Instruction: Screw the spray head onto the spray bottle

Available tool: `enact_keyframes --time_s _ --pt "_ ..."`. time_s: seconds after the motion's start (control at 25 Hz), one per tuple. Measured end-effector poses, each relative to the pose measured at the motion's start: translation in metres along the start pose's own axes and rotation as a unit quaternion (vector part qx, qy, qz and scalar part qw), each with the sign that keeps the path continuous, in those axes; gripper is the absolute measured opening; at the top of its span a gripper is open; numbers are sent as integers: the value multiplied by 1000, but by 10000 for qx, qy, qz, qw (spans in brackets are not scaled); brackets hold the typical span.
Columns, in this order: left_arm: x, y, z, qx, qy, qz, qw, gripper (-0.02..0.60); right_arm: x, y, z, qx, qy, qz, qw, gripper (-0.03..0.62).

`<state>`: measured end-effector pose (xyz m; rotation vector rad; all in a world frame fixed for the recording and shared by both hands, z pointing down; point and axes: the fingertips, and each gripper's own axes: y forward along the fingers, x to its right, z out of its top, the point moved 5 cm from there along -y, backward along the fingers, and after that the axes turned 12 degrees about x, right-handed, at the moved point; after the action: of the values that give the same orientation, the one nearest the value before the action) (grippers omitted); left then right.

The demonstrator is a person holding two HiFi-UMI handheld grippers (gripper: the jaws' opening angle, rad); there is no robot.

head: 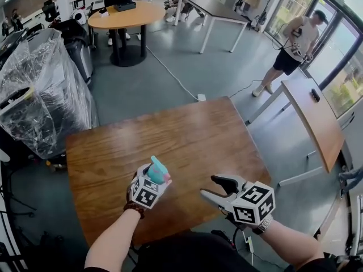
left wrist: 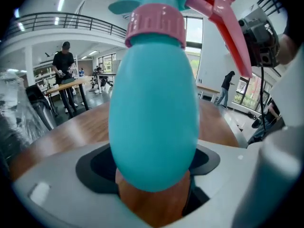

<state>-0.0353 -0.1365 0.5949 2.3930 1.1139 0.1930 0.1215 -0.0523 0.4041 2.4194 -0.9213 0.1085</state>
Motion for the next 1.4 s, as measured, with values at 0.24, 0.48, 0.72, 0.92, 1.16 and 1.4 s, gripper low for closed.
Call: enact_keyframes --time_s 0.24,0.48,0.72,0.92,1.16,1.4 --pt "-5 24 -4 290 11 189 9994 443 6 -12 -9 2 -200 -163 9997 214" --pt "-7 41 -10 316 14 280 9991 443 12 -21 -20 -135 -328 -198 9992 198" --pt "-7 48 -17 286 29 376 9989 443 20 -23 -26 -171 -324 -186 9992 193" --pt "-4 52 -19 152 229 276 9992 446 21 -21 -28 -147 -326 -116 9993 193" --pt "1 35 -19 19 230 142 9996 500 18 -13 -26 -92 -403 -26 9991 193" --pt "5 -23 -6 229 228 234 9992 462 4 3 -27 37 -717 79 9974 153"
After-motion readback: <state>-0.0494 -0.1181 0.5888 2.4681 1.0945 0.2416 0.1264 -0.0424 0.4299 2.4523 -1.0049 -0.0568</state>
